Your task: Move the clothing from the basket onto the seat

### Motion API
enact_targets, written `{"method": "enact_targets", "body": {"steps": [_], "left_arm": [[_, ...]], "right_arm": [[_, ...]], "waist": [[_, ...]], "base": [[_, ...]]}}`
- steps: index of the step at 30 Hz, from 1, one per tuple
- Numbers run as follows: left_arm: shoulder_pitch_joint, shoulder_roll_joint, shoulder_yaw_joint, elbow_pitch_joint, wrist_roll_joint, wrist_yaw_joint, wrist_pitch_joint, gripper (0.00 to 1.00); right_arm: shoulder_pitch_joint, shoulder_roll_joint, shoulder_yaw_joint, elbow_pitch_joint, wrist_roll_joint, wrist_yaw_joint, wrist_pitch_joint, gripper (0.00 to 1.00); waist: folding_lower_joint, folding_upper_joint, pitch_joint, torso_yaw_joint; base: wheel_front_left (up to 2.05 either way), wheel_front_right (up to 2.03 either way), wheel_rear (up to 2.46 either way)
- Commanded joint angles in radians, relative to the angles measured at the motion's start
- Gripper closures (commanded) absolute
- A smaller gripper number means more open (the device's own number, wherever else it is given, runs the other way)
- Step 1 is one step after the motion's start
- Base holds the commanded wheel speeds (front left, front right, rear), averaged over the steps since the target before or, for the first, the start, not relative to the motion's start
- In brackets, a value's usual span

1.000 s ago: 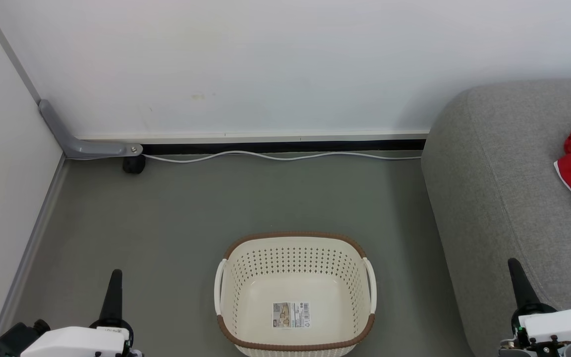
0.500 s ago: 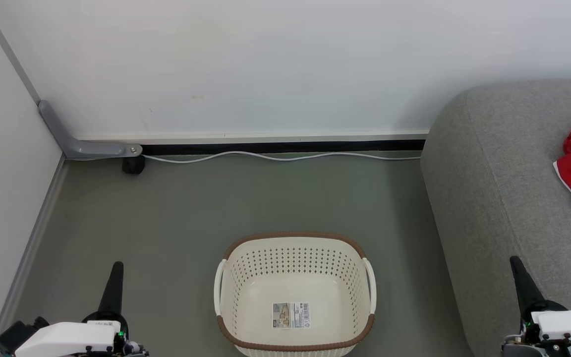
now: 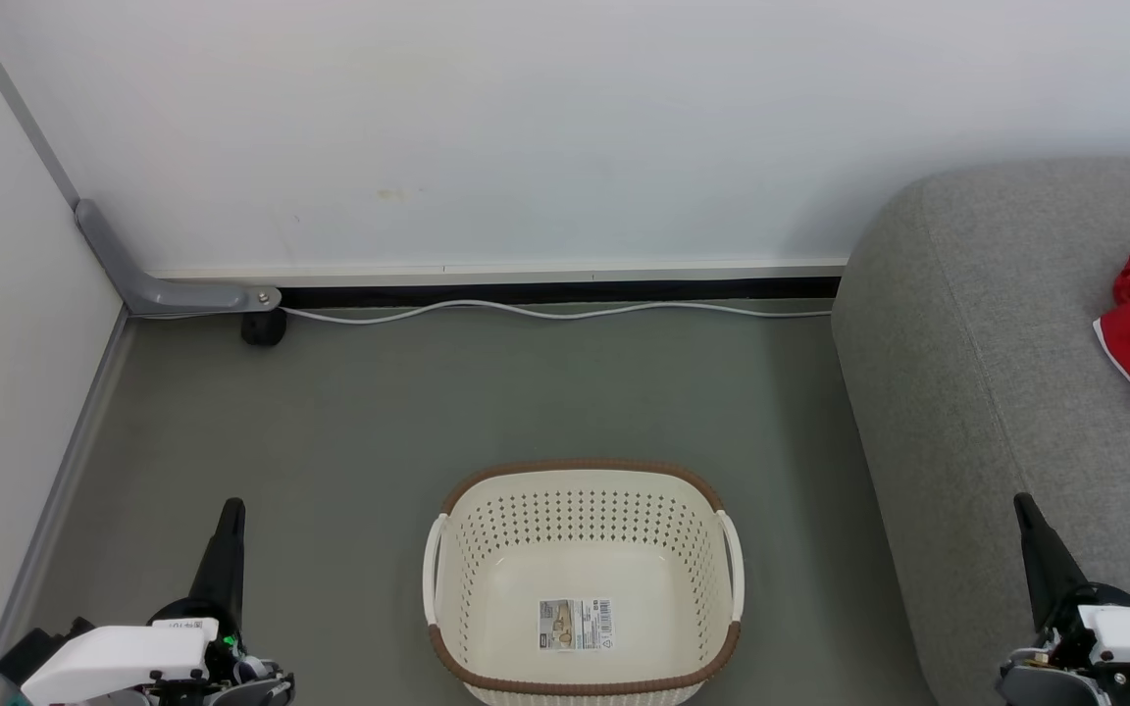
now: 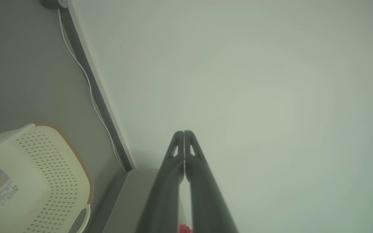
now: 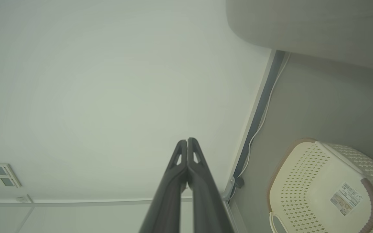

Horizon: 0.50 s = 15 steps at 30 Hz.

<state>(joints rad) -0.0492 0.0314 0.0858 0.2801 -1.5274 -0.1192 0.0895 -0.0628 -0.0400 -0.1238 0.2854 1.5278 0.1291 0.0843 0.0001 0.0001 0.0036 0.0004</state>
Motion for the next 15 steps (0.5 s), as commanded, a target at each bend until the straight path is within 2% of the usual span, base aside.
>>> {"method": "enact_targets", "body": {"steps": [1, 5, 15], "left_arm": [[-0.054, 0.018, 0.027, -0.032, -0.036, -0.010, 0.012, 1.00], [-0.059, 0.019, 0.028, -0.035, -0.081, -0.012, 0.024, 1.00], [-0.059, 0.019, 0.028, -0.035, -0.081, -0.012, 0.024, 1.00]], "right_arm": [[-0.044, -0.011, 0.014, -0.037, 0.036, 0.002, 0.017, 1.00], [-0.045, -0.010, 0.010, -0.041, 0.081, 0.002, 0.029, 1.00], [-0.045, -0.010, 0.010, -0.041, 0.081, 0.002, 0.029, 1.00]], "waist": [[-0.0001, -0.0001, 0.000, 0.000], [-0.0001, -0.0001, 0.000, 0.000], [-0.0001, -0.0001, 0.000, 0.000]], "base": [[0.00, 0.00, 0.00], [0.00, 0.00, 0.00], [0.00, 0.00, 0.00]]}}
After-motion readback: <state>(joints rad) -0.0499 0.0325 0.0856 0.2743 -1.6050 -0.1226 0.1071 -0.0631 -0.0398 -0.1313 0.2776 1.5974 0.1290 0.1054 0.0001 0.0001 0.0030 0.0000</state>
